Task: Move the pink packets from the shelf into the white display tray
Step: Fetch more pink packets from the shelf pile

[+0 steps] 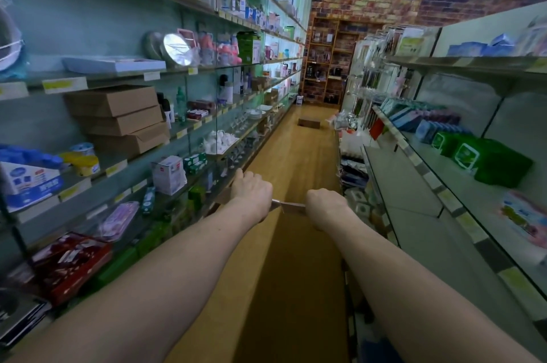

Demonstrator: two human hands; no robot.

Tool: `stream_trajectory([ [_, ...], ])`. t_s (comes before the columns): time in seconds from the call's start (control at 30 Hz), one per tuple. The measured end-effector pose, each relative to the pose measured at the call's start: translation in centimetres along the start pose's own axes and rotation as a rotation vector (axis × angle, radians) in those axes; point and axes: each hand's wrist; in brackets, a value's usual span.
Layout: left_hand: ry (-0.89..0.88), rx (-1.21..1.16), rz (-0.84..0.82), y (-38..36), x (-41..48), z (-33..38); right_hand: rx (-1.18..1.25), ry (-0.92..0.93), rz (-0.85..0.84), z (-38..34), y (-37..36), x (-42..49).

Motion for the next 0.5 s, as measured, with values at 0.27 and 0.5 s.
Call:
stream_trajectory([
  [0.27, 0.004, -0.048, 0.024, 0.4, 11.8, -3.9, -0.038, 0.006, 0.026, -0.2, 3.2, 11.8],
  [0.5, 0.026, -0.060, 0.028, -0.1, 19.5, -6.5, -0.054, 0.028, 0.070, -0.8, 4.6, 19.8],
])
Point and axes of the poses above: each hand's wrist, its own x-axis towards the middle knuckle, its own y-axis out of the back of the hand, z = x × y, and after that the axes turned 9 degrees about -x, right-handed
